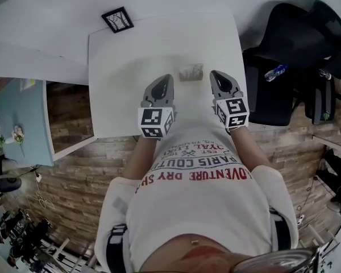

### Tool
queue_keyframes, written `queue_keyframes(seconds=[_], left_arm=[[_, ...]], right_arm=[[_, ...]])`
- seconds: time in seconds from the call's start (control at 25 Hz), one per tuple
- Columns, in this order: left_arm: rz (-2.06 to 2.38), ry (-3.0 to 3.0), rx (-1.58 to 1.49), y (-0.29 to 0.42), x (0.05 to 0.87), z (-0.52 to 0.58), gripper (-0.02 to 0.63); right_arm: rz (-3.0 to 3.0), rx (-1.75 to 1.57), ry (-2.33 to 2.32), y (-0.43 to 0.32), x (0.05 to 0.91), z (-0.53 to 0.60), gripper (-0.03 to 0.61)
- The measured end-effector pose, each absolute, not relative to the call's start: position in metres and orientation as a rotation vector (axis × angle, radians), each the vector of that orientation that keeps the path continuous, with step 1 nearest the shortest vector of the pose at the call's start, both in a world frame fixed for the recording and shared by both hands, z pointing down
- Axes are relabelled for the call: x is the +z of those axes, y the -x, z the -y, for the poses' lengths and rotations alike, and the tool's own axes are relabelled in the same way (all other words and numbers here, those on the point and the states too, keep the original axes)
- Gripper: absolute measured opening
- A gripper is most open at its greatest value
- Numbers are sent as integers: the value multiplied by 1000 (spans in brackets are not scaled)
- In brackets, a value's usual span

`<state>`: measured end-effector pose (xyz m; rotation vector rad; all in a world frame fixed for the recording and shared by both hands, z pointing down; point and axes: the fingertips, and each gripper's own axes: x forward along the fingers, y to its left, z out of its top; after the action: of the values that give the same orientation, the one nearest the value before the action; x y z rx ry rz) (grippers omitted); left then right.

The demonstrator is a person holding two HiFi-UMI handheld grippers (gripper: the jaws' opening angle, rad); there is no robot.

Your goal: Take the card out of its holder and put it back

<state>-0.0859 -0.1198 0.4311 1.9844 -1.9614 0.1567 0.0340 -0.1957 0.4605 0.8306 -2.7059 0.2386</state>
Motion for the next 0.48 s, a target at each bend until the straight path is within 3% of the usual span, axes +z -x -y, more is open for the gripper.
queue_keyframes(seconds=[0.48], left_arm=[[1927,-2030,168,81,433,121,25]], right_arm=[[2681,257,-870,-37,464,188,25]])
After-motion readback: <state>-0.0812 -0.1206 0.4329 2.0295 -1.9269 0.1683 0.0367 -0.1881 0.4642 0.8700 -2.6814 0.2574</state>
